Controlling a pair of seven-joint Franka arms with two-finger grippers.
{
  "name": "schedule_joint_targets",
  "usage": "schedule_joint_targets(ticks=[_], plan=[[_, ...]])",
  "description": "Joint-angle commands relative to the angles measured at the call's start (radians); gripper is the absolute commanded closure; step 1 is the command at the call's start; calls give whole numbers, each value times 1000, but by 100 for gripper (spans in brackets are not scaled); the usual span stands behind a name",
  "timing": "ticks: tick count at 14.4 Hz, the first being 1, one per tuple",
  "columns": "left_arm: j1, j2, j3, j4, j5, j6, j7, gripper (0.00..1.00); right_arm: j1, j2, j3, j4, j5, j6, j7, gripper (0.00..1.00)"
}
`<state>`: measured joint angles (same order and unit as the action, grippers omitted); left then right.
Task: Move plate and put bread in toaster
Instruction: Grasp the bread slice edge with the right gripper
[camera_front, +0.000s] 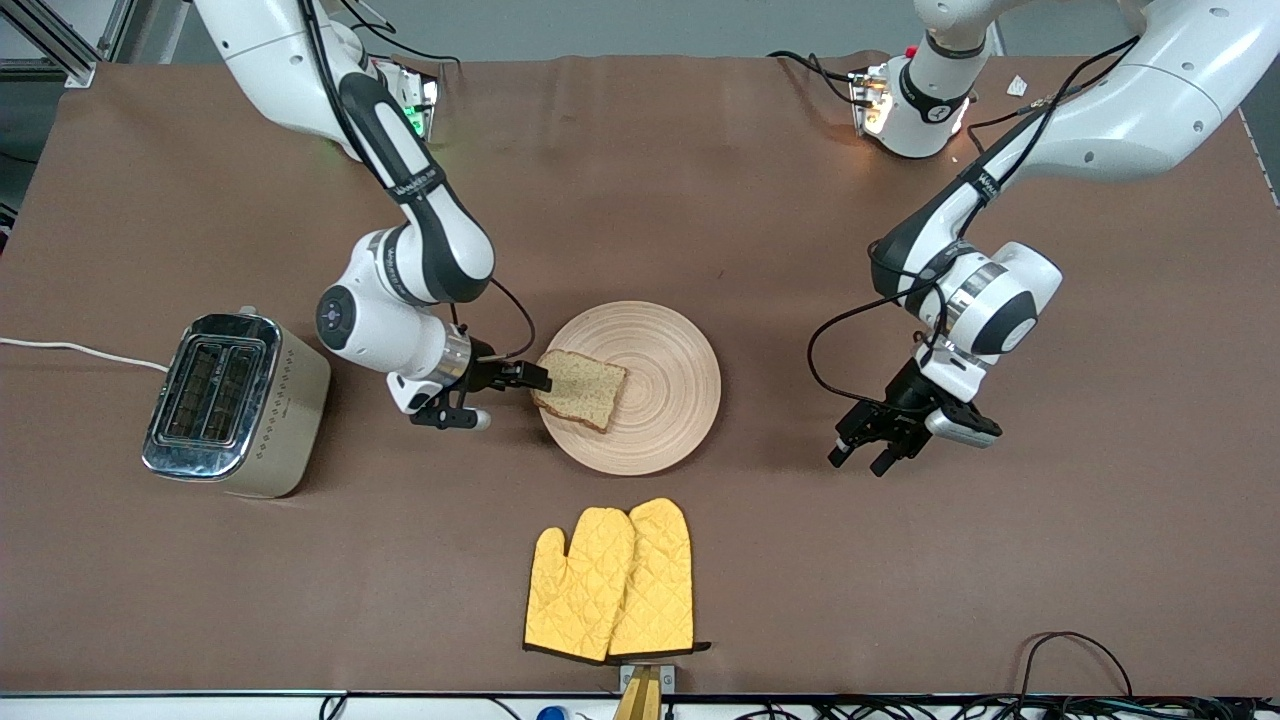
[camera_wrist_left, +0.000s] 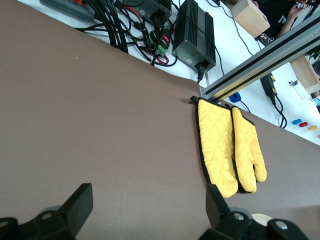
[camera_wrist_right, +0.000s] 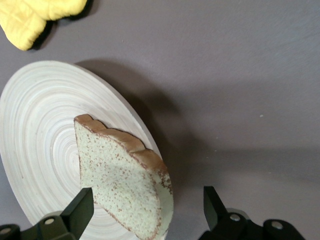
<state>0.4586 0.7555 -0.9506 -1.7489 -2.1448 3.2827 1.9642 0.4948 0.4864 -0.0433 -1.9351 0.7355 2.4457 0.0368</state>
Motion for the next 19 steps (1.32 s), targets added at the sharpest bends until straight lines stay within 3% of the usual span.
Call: schedule_joint_targets(ticks=[1, 9, 14, 19], plan=[[20, -1, -27, -15, 13, 20, 28, 1, 10, -11, -9, -24, 27, 15, 5, 18], [12, -1, -40, -17, 35, 28, 33, 0, 28, 21, -9, -22, 27, 41, 5, 42], [15, 1, -40, -32, 216, 38, -100, 0, 28, 21, -9, -19, 27, 35, 3, 54], [17, 1, -40, -44, 427, 17, -365, 0, 28, 21, -9, -16, 27, 33, 3, 76]])
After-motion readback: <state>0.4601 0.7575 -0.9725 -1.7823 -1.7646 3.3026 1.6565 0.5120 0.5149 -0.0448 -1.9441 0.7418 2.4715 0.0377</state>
